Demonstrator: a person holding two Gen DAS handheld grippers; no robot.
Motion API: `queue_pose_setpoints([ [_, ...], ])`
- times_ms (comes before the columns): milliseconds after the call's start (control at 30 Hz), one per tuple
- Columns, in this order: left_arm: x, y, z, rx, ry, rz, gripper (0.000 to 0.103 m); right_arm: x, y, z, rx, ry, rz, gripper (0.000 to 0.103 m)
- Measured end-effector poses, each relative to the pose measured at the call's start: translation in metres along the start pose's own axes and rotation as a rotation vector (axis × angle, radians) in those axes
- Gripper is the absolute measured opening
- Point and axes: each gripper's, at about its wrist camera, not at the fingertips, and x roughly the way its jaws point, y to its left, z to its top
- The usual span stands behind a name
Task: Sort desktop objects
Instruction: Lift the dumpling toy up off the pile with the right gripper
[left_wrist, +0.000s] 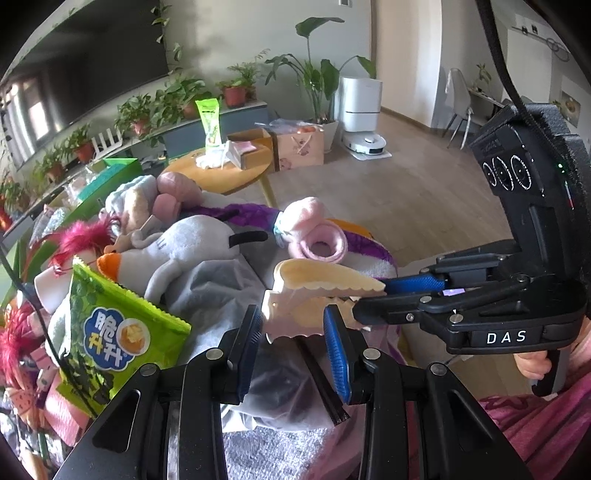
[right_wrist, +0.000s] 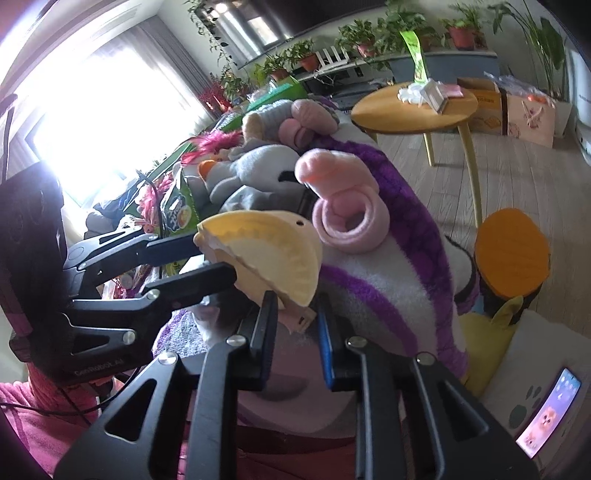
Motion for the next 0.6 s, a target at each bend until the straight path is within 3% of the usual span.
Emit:
queue_pose_setpoints([
  [600, -0.044, 0.017, 0.005, -0.097, -0.115, 0.065, 0.035, -0.026, 0.042, 0.025, -0.187, -0.058, -0.002, 0.021],
])
